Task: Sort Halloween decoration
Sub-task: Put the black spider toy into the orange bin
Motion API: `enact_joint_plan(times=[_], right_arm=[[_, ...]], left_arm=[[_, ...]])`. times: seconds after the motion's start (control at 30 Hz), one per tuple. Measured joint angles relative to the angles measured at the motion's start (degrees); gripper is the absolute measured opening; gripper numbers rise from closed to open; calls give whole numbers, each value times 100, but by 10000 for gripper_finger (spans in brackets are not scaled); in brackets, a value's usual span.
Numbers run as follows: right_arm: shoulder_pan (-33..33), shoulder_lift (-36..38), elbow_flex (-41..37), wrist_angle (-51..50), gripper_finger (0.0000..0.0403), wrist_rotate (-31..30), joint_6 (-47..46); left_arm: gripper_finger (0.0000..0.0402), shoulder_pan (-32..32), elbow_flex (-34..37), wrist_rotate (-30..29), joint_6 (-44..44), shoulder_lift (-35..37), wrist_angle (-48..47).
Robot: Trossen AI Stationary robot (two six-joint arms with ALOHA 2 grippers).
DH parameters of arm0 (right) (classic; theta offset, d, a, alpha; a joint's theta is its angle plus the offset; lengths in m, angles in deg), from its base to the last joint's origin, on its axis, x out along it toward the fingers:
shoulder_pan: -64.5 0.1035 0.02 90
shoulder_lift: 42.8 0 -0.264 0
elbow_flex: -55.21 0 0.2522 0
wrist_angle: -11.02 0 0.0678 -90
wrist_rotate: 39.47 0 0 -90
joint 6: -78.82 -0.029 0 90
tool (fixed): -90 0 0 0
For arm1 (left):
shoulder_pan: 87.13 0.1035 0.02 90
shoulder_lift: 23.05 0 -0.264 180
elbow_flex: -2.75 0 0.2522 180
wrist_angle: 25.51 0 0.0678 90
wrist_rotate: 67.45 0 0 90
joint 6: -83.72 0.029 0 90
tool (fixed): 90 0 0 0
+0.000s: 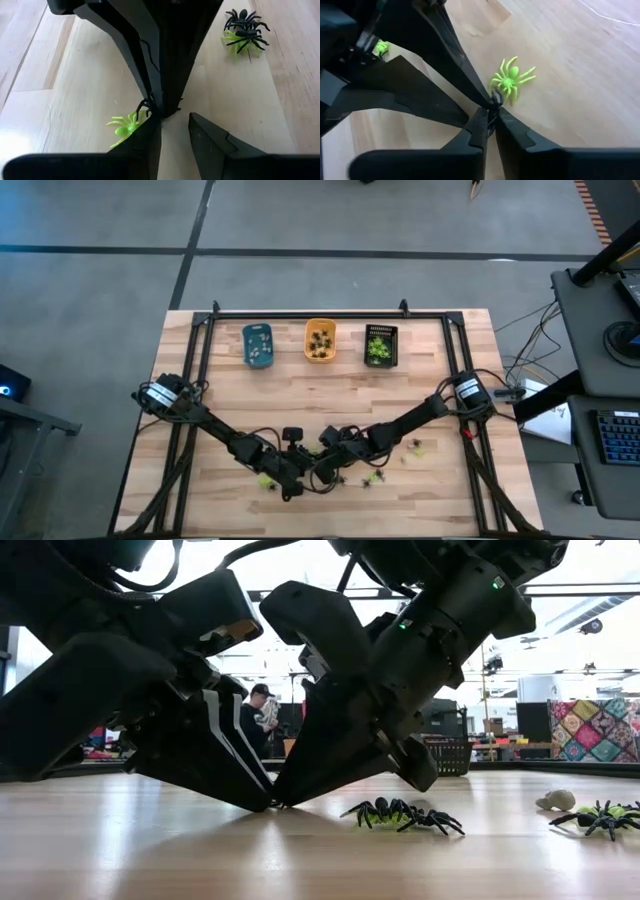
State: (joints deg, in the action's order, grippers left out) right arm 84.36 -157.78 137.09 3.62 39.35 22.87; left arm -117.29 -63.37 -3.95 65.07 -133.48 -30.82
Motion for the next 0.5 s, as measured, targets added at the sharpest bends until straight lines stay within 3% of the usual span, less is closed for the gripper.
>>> enact_joint_plan(times=[0.5], right_arm=[[-11,258,0,-307,9,279,188]], left_arm=[[141,-68,-4,37,-65,367,-684]])
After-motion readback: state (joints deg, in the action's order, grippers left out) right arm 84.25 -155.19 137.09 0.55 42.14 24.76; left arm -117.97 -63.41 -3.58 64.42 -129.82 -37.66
